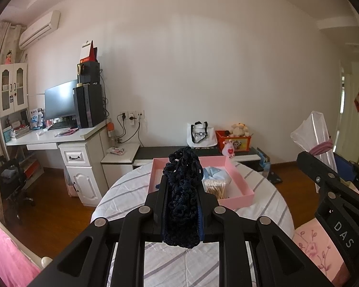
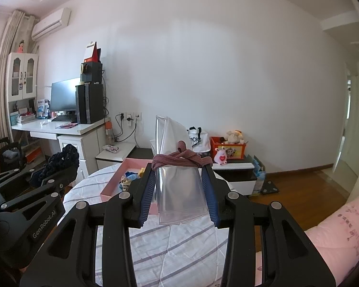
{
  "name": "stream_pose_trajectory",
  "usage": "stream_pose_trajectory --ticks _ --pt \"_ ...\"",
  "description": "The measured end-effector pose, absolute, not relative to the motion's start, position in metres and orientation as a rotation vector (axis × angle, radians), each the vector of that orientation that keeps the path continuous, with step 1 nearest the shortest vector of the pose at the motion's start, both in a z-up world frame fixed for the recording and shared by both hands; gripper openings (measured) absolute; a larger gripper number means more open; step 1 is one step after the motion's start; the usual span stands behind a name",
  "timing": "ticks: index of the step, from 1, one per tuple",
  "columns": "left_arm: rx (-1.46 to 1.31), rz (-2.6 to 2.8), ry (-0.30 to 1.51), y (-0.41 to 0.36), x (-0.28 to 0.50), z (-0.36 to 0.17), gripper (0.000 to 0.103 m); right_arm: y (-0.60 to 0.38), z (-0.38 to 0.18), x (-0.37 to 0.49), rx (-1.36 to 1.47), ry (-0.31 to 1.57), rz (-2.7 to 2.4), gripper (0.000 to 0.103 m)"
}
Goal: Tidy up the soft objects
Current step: 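Lift and carry the navy scrunchie and clear bag toward the pink tray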
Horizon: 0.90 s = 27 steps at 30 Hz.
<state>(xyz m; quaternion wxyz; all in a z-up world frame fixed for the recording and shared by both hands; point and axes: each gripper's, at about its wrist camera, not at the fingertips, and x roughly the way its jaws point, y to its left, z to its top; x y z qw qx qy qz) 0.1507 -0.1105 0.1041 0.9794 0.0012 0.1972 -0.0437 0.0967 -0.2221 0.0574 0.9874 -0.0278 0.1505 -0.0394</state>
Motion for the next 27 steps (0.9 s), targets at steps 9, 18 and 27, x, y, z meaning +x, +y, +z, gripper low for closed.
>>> stream_pose_trajectory --ticks 9,18,27 --pt "0.002 -0.094 0.421 -0.111 0.169 0.100 0.016 -0.223 0.051 0.108 -0.059 0.328 -0.081 0.036" --pt "0.009 -0.118 0.459 -0.117 0.206 0.096 0.016 -0.229 0.041 0.133 -0.055 0.372 -0.095 0.036" --pt "0.018 -0.129 0.506 -0.123 0.274 0.093 0.016 -0.237 0.029 0.173 -0.048 0.416 -0.114 0.036"
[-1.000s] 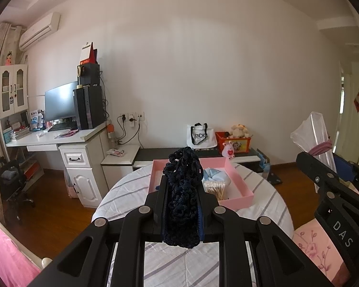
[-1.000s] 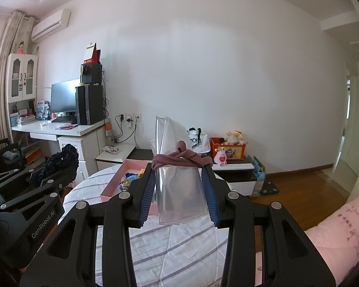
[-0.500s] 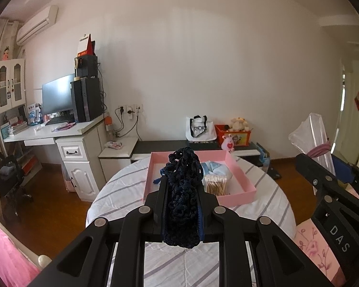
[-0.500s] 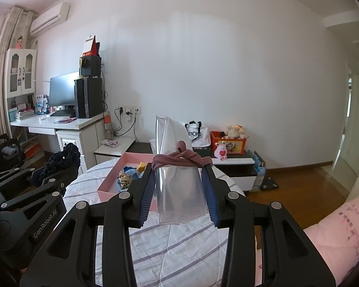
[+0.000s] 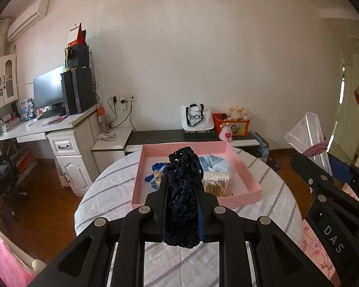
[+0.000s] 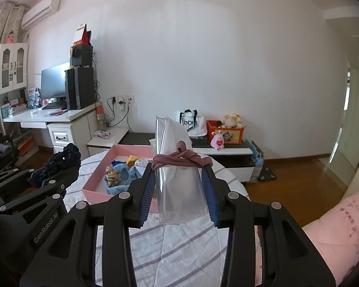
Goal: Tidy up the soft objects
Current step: 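Lift and carry the navy scrunchie and clear bag toward the pink tray, then lower both items into the pink tray and open both grippers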
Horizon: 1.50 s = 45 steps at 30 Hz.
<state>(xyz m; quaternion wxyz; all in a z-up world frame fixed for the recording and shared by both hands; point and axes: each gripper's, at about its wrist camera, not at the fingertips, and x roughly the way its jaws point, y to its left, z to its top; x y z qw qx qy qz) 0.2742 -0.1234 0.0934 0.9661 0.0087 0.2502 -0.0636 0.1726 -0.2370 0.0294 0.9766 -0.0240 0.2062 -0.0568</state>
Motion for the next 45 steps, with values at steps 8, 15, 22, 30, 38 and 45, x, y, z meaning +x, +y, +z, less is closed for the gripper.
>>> stream_pose_trajectory --ticks 8,15,22,30,38,45 --pt "0.013 -0.109 0.577 -0.131 0.363 0.087 0.016 -0.245 0.013 0.227 -0.038 0.475 -0.111 0.036" --pt "0.005 -0.113 0.648 -0.138 0.446 0.086 0.016 -0.250 -0.003 0.275 -0.029 0.541 -0.106 0.036" --pt "0.010 -0.119 0.712 -0.137 0.534 0.089 0.016 -0.251 -0.013 0.321 -0.030 0.597 -0.085 0.036" --pt "0.022 -0.129 0.789 -0.144 0.647 0.086 0.016 -0.249 -0.029 0.379 -0.033 0.665 -0.076 0.036" --pt "0.049 -0.153 0.877 -0.144 0.749 0.066 0.018 -0.254 -0.038 0.428 -0.028 0.698 -0.048 0.037" --pt "0.041 -0.169 0.894 -0.141 0.797 0.049 0.058 -0.251 -0.043 0.439 -0.053 0.686 -0.032 0.055"
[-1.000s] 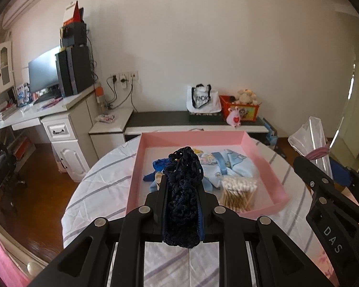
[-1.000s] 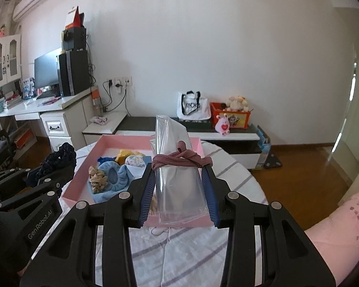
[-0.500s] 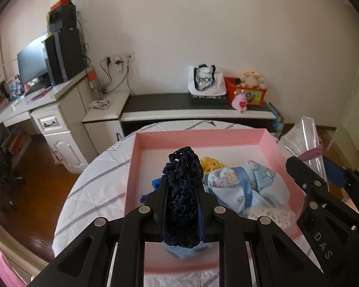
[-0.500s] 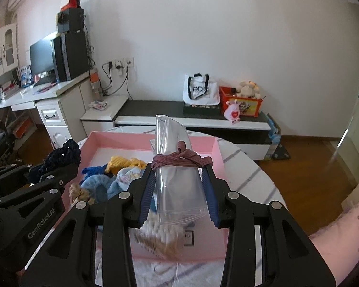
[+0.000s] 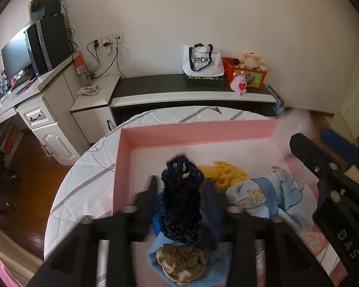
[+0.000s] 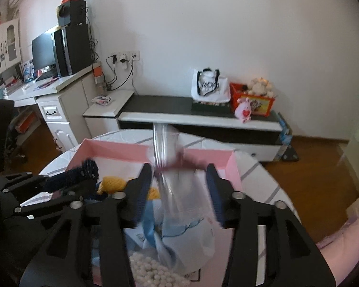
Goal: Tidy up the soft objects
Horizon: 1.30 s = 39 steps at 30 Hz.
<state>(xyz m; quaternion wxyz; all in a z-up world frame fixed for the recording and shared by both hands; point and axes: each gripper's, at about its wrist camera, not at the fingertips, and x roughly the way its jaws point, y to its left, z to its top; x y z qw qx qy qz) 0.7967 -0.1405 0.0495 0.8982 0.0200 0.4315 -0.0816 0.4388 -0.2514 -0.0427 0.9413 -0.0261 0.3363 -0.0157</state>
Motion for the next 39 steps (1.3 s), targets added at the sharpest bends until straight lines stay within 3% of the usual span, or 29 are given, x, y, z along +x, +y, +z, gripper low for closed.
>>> stream_pose_trajectory --ticks 1,2,3,5,7,10,24,28,39 --pt "0.037 -0.168 0.887 -0.139 0.797 0.048 0.065 -0.250 -0.042 0.438 -0.063 0.678 -0.039 0.066" --pt "0.032 -0.164 0.879 -0.138 0.798 0.048 0.076 -0.249 -0.041 0.436 -0.067 0.673 -0.043 0.069" --pt "0.030 -0.153 0.870 -0.138 0.805 0.050 0.080 -0.249 -0.040 0.435 -0.067 0.668 -0.044 0.071" --pt "0.032 -0.142 0.856 -0.134 0.797 0.049 0.084 -0.251 -0.038 0.433 -0.060 0.665 -0.035 0.073" --pt "0.033 -0.132 0.847 -0.131 0.793 0.047 0.086 -0.252 -0.036 0.431 -0.056 0.660 -0.043 0.082" --pt "0.030 -0.127 0.835 -0.129 0.781 0.045 0.091 -0.254 -0.034 0.428 -0.058 0.653 -0.056 0.083" --pt "0.016 -0.096 0.784 -0.125 0.666 0.053 0.096 -0.259 -0.016 0.398 -0.053 0.621 -0.067 0.085" --pt "0.014 -0.082 0.749 -0.125 0.635 0.062 0.103 -0.259 -0.008 0.379 -0.060 0.593 -0.082 0.096" --pt "-0.004 -0.078 0.682 -0.121 0.527 0.083 0.103 -0.258 0.015 0.305 -0.063 0.506 -0.114 0.103"
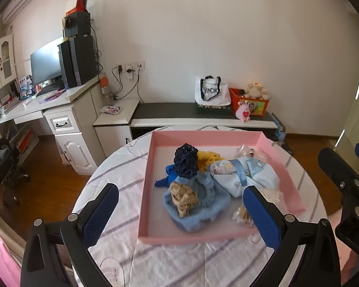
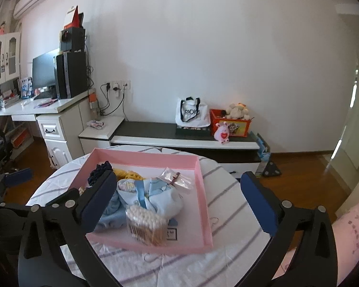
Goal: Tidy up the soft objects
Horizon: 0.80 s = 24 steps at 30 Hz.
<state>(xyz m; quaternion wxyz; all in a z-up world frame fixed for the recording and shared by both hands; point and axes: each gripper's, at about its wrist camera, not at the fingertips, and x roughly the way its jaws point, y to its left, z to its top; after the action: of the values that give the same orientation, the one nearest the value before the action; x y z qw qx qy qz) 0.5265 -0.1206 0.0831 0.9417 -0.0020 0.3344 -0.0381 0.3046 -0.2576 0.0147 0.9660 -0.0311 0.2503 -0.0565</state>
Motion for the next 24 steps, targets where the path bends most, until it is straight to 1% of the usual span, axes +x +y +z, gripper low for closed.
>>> stream_pose_trajectory --ticks 12,24 --pt "-0.006 -0.064 0.512 -0.119 0.391 0.113 0.103 -0.252 0.047 0.217 -0.064 0.392 -0.143 0.103" --pt "-0.041 -0.067 0.412 -0.110 0.296 0.127 0.103 -0.252 0.072 0.156 -0.072 0.282 -0.190 0.103"
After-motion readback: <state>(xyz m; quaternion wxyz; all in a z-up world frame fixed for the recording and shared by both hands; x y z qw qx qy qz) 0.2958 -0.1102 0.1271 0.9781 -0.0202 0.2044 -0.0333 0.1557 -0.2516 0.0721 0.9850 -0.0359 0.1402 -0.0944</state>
